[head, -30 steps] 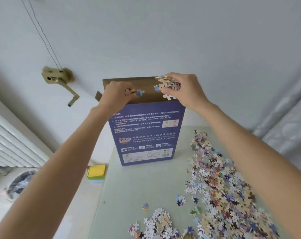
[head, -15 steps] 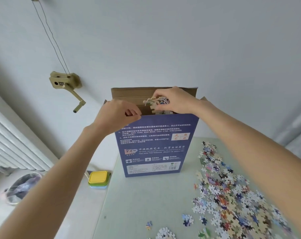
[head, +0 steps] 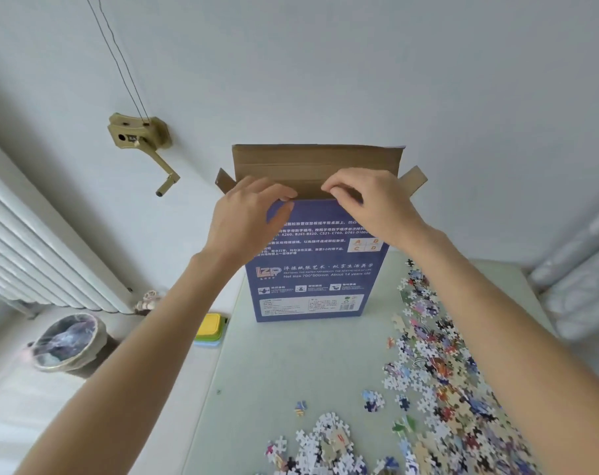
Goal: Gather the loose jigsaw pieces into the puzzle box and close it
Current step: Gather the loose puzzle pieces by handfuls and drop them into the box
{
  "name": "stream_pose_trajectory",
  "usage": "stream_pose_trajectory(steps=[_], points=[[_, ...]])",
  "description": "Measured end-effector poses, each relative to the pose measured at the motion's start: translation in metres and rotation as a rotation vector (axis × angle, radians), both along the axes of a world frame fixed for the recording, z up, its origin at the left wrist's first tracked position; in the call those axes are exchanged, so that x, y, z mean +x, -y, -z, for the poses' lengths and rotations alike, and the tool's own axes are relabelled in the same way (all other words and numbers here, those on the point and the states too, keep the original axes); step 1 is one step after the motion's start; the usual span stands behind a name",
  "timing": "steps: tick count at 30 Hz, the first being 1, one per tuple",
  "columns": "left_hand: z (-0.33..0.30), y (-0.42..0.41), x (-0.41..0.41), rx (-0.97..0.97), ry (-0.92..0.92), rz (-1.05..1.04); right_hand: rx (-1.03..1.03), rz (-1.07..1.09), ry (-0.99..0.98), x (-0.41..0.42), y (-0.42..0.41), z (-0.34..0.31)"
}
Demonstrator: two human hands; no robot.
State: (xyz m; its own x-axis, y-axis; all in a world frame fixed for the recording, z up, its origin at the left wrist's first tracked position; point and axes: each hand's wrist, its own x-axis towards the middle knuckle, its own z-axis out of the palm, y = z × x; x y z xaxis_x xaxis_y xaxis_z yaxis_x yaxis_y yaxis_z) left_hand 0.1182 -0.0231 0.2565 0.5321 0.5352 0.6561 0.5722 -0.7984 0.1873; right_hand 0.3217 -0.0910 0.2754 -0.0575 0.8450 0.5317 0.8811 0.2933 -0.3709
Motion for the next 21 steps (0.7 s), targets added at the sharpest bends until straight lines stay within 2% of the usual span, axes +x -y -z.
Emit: stream_pose_trajectory(steps=[3, 6, 9, 11, 14, 16, 18, 21], points=[[0.035, 0.042, -0.006, 0.048, 0.145, 0.087, 0.125, 0.057, -0.055, -0.012, 0.065, 0.042], [0.096, 0.089, -0.022, -0.128, 0.179, 0.139, -0.059, 0.105, -0.085, -0.026, 0.13, 0.114], [0.153, 0.133, -0.047, -0.411, 0.016, 0.09, -0.449, 0.154, -0.087, -0.041, 0.191, 0.181], [0.181, 0.159, -0.068, -0.655, -0.181, 0.032, -0.723, 0.167, -0.087, -0.053, 0.225, 0.216], [0.218, 0.191, -0.098, -0.939, -0.49, -0.08, -0.938, 0.202, 0.017, -0.066, 0.258, 0.254], [0.239, 0.215, -0.119, -1.057, -0.614, -0.175, -1.09, 0.236, 0.089, -0.077, 0.273, 0.273], [0.253, 0.234, -0.136, -1.116, -0.663, -0.273, -1.246, 0.254, 0.185, -0.084, 0.284, 0.287], [0.262, 0.253, -0.163, -1.178, -0.734, -0.369, -1.362, 0.266, 0.245, -0.095, 0.298, 0.299]])
